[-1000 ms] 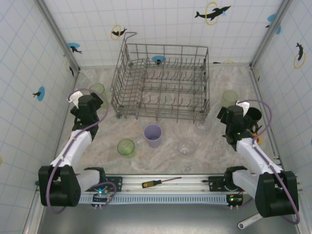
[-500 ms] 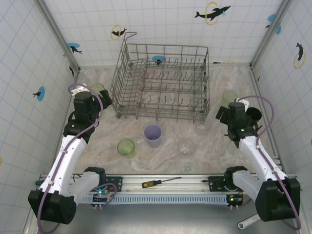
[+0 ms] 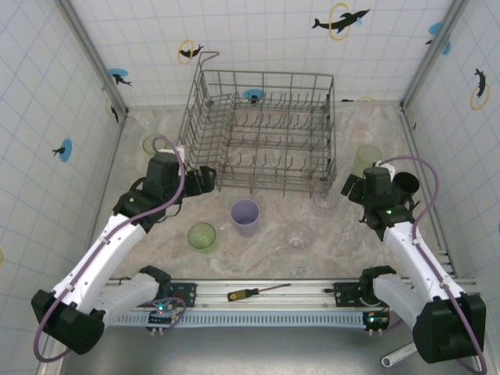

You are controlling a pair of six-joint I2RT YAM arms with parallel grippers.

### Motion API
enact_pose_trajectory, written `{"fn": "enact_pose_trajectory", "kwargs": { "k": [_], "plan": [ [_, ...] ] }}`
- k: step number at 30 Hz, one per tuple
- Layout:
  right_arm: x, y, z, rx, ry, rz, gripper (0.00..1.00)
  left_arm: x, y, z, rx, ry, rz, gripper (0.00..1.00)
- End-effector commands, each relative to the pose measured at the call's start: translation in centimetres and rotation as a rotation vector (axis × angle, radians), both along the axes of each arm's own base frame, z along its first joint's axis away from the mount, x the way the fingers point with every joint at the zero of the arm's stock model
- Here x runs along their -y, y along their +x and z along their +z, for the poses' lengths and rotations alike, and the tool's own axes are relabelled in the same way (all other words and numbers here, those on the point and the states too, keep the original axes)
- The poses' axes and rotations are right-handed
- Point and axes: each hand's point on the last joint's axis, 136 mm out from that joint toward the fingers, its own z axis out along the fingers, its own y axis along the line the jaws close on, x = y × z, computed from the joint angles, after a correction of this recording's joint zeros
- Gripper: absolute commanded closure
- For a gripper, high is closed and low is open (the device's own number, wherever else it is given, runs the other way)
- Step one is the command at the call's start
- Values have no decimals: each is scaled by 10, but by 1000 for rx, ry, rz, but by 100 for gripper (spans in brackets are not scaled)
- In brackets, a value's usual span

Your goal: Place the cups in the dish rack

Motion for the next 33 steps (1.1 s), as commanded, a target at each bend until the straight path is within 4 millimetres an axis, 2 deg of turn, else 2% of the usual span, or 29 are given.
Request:
{"fn": "enact_pose_trajectory", "kwargs": {
  "k": [1, 10, 13, 17, 25, 33],
  "plan": [
    [-2, -2, 11, 16, 25, -18, 0, 17, -20, -10, -86, 8, -86, 2],
    [-6, -1, 9, -5, 19, -10, 0, 49, -55, -46, -183, 72, -227, 3],
    [-2, -1, 11, -2, 12, -38, 0, 53, -65, -63, -217, 118, -254, 6],
    [-3, 1, 16, 20, 20, -44, 0, 56, -72, -84, -270, 164, -276, 16],
    [-9, 9, 23, 21, 18, -28, 0, 66, -68, -107, -304, 221, -287, 33],
    [-10, 6, 21, 14, 6, -24, 0, 73, -53, -117, -311, 268, -273, 50]
  ]
}}
